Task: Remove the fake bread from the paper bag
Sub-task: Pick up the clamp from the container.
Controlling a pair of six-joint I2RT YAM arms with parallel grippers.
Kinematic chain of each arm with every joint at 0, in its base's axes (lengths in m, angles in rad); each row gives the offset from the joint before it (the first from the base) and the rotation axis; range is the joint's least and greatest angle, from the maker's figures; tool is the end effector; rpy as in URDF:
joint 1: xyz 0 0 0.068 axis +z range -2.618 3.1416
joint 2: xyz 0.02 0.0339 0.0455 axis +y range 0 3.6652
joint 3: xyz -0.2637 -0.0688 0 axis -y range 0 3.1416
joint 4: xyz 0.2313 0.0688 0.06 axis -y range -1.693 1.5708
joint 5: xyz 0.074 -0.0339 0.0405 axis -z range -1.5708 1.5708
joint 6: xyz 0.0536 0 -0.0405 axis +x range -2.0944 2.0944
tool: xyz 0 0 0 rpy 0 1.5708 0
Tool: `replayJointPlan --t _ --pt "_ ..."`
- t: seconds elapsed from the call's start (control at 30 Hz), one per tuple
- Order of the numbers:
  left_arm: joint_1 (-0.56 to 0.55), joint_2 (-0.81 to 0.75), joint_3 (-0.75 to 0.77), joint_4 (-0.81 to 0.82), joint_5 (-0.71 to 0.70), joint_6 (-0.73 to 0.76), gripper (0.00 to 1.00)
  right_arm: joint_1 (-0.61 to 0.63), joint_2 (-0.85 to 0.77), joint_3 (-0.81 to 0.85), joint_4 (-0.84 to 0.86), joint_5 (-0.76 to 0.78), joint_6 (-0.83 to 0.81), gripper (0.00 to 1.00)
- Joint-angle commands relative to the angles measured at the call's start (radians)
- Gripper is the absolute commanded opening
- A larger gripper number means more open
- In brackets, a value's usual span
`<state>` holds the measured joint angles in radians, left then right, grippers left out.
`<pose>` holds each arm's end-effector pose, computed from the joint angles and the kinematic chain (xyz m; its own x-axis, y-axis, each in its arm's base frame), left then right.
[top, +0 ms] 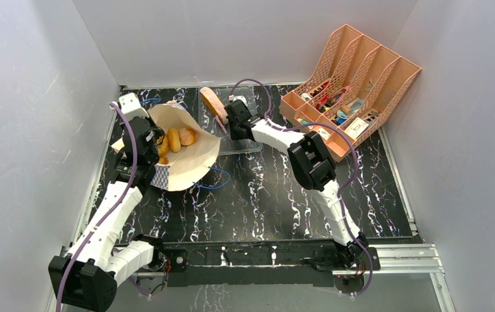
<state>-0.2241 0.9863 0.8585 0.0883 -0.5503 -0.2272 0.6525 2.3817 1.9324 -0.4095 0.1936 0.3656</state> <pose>0.2316 -0.0240 0.3587 0.0346 -0.2048 -0.9782 -0.3205 0.9248 -0.2050 0.4260 0.3126 0.1529 -0.7391 -0.1232 -0.6622 -0.2481 0.9638 0.0976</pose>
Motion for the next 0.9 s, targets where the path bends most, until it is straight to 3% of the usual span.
replayJointPlan --t 0.0,0.37,0.87 --pt "0.006 -0.022 0.056 0.013 -0.035 0.013 0.00 -0.015 -0.039 0.097 -0.047 0.025 -0.018 0.00" --pt "0.007 -0.030 0.069 0.019 -0.035 0.030 0.00 -0.020 -0.067 0.151 -0.151 0.016 -0.042 0.00" --pt "0.007 -0.045 0.058 0.035 -0.043 0.057 0.00 0.019 -0.310 -0.250 -0.052 0.000 -0.040 0.00"
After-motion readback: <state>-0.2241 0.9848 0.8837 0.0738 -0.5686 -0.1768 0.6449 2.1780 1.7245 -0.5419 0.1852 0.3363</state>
